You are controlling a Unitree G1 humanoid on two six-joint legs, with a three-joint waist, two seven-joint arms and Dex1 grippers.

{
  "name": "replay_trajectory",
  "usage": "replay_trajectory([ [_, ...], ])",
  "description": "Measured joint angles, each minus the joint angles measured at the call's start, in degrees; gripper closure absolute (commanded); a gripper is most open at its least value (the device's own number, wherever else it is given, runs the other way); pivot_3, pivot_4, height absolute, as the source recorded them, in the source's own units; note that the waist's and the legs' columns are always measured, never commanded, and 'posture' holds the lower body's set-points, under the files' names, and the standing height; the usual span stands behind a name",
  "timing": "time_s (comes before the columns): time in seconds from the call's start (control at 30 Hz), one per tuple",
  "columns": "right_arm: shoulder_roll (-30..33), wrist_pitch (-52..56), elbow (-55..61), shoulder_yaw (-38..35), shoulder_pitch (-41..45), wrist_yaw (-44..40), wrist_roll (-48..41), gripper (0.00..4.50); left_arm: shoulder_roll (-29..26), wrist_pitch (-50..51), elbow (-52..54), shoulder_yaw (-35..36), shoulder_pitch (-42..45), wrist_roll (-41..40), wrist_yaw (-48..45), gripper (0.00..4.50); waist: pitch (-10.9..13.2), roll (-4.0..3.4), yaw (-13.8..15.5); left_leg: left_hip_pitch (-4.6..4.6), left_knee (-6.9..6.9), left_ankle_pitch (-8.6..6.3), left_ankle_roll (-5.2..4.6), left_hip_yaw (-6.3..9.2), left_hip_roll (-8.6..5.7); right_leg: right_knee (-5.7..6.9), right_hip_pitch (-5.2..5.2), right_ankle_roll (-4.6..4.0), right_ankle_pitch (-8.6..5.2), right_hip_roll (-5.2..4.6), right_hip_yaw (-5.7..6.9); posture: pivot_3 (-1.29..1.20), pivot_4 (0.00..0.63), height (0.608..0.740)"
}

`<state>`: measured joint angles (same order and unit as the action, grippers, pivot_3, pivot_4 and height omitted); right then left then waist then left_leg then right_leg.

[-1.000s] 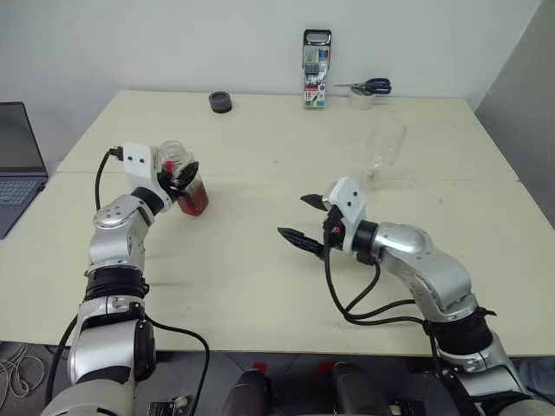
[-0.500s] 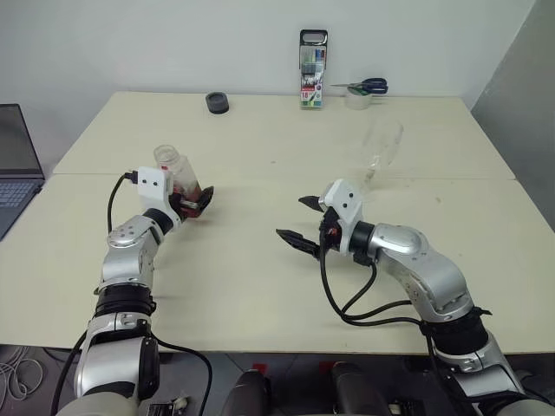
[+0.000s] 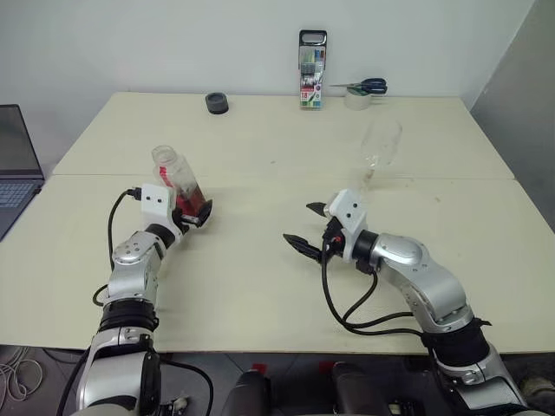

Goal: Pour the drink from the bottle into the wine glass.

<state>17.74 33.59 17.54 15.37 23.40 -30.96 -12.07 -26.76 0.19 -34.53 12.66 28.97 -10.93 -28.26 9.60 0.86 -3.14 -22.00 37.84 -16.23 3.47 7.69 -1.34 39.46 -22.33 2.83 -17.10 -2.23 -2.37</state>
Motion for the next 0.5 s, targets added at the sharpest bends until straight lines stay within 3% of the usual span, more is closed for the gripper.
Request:
replay_trajectory([
  [0.33,1.0,0.1,2.3,-1.1,-4.9,-0.2,-0.6,0.0,0.1,-0.6,7.1,0.6,-7.9,0.0,3.1,0.03,0.0,0.0,0.1,0.01,-0.02,-0.03,-0.05,0.01,0.03,-0.03,0.02,0.0,0.0,0.0,0.0,0.0,0.15,0.74],
  [0.5,1.7,3.1,4.8,-6.2,-10.6,2.1,-2.2,0.0,-0.1,0.9,16.1,0.6,-15.2,-0.2,3.0,0.03,0.0,0.0,0.3,0.0,-0.09,-0.04,-0.04,-0.02,0.04,-0.14,0.04,0.0,0.0,-0.05,-0.04,0.0,0.15,0.74],
])
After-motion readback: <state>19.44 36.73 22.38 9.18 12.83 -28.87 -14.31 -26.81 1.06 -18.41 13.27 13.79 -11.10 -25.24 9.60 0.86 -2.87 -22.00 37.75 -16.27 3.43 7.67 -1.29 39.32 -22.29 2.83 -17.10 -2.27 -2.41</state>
